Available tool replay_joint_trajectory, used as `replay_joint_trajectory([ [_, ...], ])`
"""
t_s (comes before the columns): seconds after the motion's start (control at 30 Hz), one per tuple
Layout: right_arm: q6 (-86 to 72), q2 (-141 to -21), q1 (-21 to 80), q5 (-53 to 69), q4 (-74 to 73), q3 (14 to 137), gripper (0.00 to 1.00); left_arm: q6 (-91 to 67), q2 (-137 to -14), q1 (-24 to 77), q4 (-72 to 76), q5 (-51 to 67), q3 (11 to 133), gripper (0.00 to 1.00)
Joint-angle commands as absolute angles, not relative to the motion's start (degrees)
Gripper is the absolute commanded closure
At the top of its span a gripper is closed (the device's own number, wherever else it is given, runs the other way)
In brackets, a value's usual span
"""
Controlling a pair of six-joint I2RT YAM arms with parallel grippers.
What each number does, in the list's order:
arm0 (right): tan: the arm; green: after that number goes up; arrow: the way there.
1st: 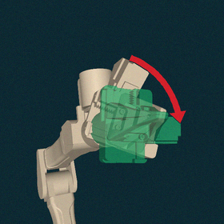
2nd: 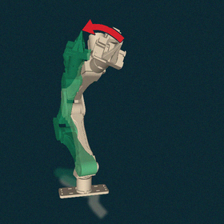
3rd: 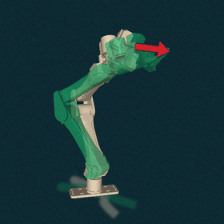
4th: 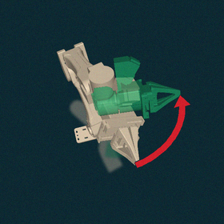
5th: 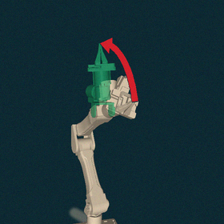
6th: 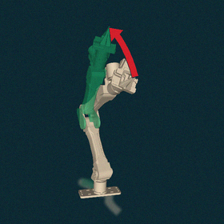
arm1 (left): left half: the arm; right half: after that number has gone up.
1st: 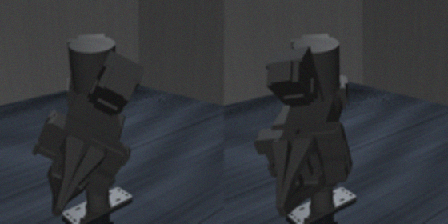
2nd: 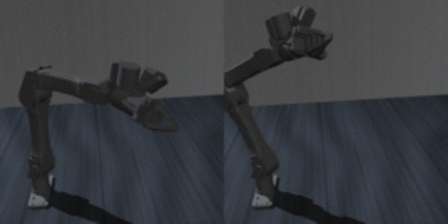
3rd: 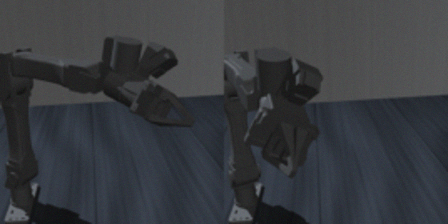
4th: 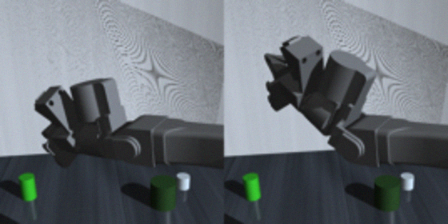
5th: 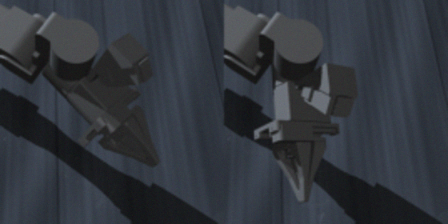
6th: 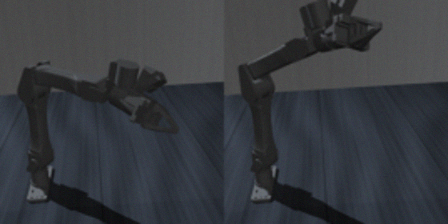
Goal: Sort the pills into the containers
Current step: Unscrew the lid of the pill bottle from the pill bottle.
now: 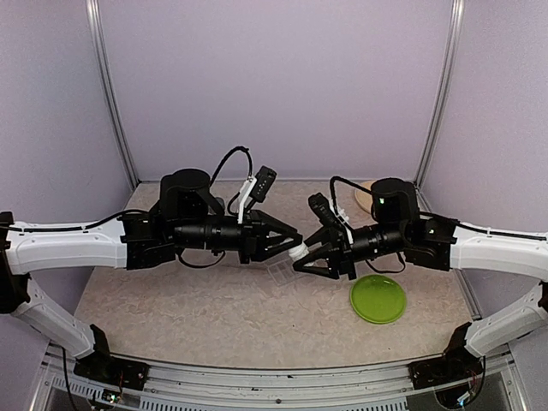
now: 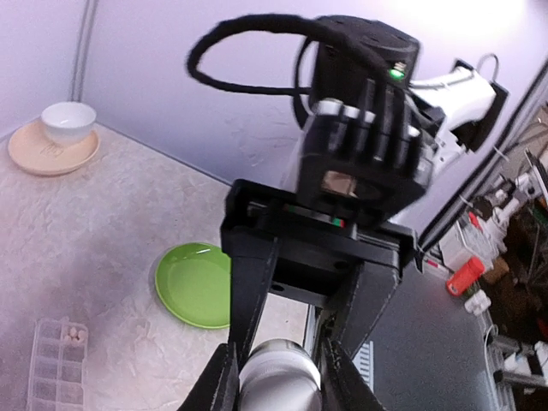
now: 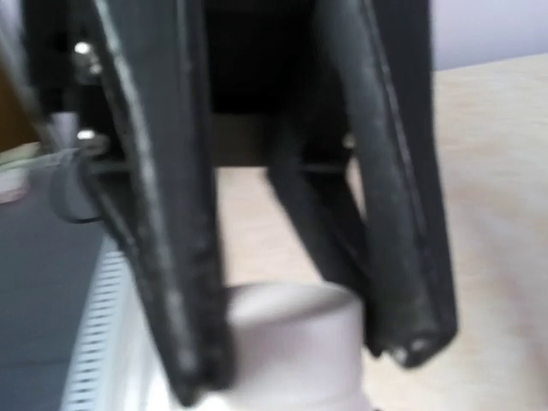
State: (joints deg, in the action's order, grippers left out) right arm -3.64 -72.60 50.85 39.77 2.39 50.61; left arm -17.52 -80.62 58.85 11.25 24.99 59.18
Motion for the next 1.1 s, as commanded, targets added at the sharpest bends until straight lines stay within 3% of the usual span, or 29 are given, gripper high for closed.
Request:
replay_joint_trajectory([
  [0.0,-2.74,-70.6,51.11,24.33,1.91,50.81,0.92,-30.05,-82.41,58.74,10.35,17.98,60.07,0.74],
  [0.07,-2.93,-70.05,51.14,23.26,2.41,50.22,0.92,-31.14,-82.38,58.78,12.29,19.31,59.43,0.71],
  [0.17,-3.88,-69.14,51.19,23.74,3.32,49.57,0.94,-30.93,-81.45,58.67,14.15,19.25,58.67,0.57],
  [0.33,-6.72,-68.99,51.92,26.56,5.89,48.95,0.94,-30.33,-79.83,57.98,18.55,19.14,57.35,0.05],
  [0.37,-7.43,-69.31,52.23,27.18,6.34,49.02,0.94,-30.08,-79.81,57.85,19.34,19.6,57.23,0.02],
  [1.07,-18.79,-76.42,53.51,33.46,15.3,50.01,0.94,-27.54,-83.07,57.96,28.94,26.89,55.94,0.01],
])
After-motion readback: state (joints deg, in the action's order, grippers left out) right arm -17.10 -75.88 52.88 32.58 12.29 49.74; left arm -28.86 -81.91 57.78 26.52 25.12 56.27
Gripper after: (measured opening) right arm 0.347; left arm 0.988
